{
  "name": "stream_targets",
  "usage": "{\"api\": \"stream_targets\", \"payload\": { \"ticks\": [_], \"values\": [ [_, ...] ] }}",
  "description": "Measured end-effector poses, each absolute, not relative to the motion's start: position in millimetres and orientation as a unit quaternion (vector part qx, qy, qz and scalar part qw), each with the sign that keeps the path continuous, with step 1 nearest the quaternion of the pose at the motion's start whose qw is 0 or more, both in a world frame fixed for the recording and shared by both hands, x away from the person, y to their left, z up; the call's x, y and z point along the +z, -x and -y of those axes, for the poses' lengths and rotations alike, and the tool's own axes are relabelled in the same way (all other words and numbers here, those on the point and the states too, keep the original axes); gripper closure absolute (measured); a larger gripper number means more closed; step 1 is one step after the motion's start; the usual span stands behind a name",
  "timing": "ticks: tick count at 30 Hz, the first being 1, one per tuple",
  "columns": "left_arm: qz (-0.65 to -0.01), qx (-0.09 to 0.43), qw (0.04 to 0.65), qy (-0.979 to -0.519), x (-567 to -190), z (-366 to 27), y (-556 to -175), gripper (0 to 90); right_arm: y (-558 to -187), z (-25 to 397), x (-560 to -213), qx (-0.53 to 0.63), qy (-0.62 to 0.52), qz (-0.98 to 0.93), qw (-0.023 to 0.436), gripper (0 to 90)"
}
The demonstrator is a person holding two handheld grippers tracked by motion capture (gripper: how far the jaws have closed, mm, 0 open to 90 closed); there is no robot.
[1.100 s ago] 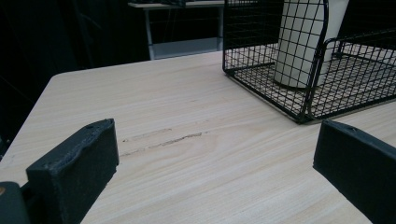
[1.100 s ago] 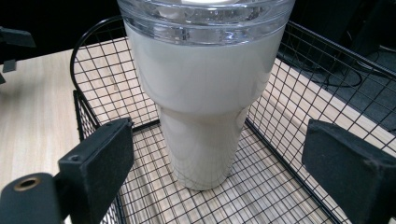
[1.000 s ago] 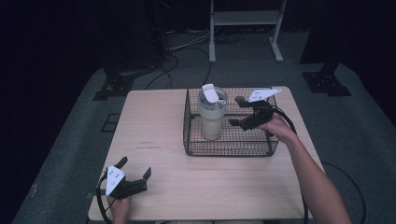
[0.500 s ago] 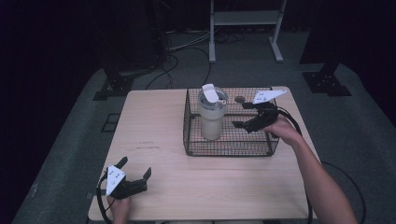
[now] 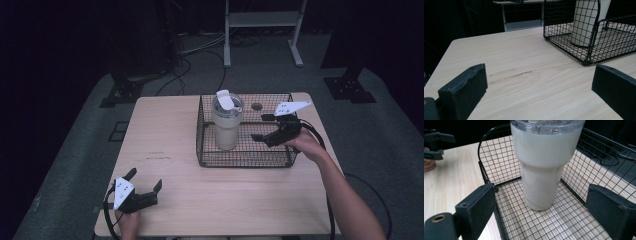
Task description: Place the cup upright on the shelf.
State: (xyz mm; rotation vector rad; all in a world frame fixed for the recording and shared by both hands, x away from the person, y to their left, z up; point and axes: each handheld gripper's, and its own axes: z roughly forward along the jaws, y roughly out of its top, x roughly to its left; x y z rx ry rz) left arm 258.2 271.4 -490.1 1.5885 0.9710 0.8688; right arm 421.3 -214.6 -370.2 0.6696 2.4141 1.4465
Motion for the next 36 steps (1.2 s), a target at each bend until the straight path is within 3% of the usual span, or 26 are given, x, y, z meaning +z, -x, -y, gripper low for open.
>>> {"api": "stream_targets", "payload": {
  "ticks": [36],
  "values": [
    [-0.405, 0.363, 0.515, -0.663, -490, -271, -258, 0.0, -368, 227, -381, 0.520, -0.218, -0.818, 0.120, 8.7]
  ]
}}
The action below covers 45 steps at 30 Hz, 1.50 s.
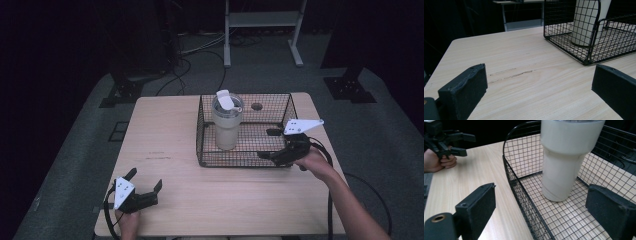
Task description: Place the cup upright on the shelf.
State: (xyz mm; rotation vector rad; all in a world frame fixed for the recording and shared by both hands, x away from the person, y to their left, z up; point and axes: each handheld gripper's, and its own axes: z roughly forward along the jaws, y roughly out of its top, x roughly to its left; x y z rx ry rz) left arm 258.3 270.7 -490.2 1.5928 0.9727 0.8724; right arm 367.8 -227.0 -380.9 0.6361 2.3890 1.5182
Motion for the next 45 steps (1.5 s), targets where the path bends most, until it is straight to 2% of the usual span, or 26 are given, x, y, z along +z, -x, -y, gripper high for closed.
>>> {"api": "stream_targets", "payload": {
  "ticks": [26, 45],
  "values": [
    [-0.405, 0.366, 0.515, -0.661, -490, -271, -258, 0.0, -315, 234, -400, 0.543, -0.206, -0.806, 0.111, 8.8],
    [-0.406, 0.366, 0.515, -0.660, -490, -271, -257, 0.0, -283, 265, -429, 0.543, -0.225, -0.800, 0.122, 8.9]
  ]
}}
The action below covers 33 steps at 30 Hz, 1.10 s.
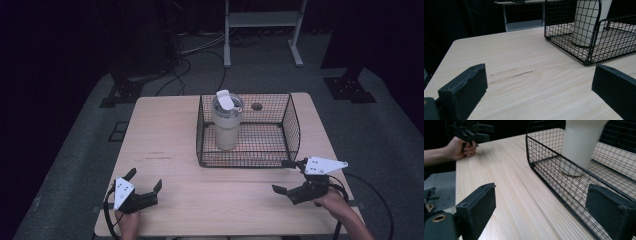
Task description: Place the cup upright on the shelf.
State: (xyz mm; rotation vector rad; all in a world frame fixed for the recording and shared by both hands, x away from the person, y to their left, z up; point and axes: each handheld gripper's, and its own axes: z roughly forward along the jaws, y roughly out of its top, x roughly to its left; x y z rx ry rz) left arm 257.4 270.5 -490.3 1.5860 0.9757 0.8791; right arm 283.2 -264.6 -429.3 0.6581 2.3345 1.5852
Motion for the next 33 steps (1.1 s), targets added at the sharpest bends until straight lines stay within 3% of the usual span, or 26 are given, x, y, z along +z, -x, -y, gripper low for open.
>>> {"api": "stream_targets", "payload": {
  "ticks": [33],
  "values": [
    [-0.406, 0.368, 0.519, -0.656, -490, -272, -256, 0.0, -258, 302, -472, 0.544, -0.289, -0.778, 0.124, 8.9]
  ]
}}
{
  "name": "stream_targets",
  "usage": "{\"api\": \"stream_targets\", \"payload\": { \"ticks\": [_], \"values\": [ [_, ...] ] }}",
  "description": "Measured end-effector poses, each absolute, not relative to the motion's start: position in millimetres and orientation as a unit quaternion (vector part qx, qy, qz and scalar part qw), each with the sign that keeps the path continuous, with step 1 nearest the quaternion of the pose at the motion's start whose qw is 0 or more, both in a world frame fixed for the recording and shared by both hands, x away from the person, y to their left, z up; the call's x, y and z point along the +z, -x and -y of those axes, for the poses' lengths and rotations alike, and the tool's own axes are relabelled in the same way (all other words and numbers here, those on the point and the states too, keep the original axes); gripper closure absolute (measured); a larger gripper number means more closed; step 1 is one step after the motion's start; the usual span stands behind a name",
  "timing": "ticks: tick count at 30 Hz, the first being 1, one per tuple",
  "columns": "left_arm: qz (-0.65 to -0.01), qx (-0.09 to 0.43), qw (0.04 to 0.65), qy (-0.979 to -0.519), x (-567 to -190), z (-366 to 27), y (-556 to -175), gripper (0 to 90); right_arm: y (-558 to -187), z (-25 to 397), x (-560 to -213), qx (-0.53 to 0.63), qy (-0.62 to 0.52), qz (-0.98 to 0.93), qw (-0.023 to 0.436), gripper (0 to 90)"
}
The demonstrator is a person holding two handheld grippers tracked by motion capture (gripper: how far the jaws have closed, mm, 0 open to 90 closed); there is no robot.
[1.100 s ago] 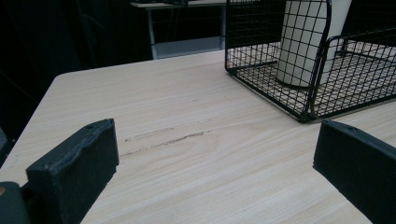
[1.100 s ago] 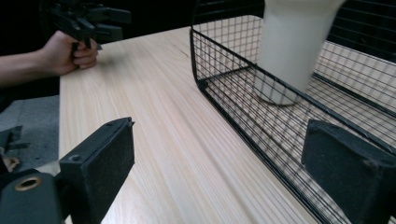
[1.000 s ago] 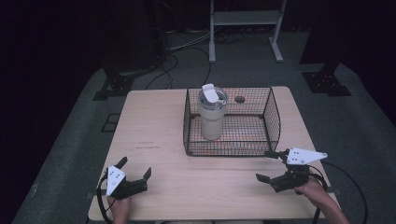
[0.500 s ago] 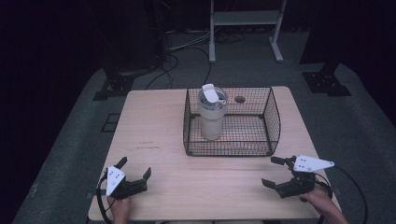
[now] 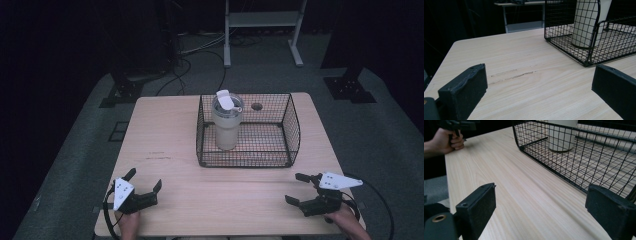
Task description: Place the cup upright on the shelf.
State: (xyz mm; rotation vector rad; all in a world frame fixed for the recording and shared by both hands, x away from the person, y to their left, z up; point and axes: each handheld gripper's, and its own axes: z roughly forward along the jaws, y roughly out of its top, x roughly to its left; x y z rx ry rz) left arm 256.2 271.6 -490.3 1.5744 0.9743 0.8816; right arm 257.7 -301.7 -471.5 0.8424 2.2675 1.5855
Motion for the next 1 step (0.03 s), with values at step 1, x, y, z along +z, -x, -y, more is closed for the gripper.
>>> {"api": "stream_targets", "payload": {
  "ticks": [1],
  "values": [
    [-0.405, 0.368, 0.521, -0.655, -490.3, -272.0, -256.2, 0.0, -256.5, 302.6, -471.9, 0.542, -0.291, -0.778, 0.127, 9.0]
  ]
}}
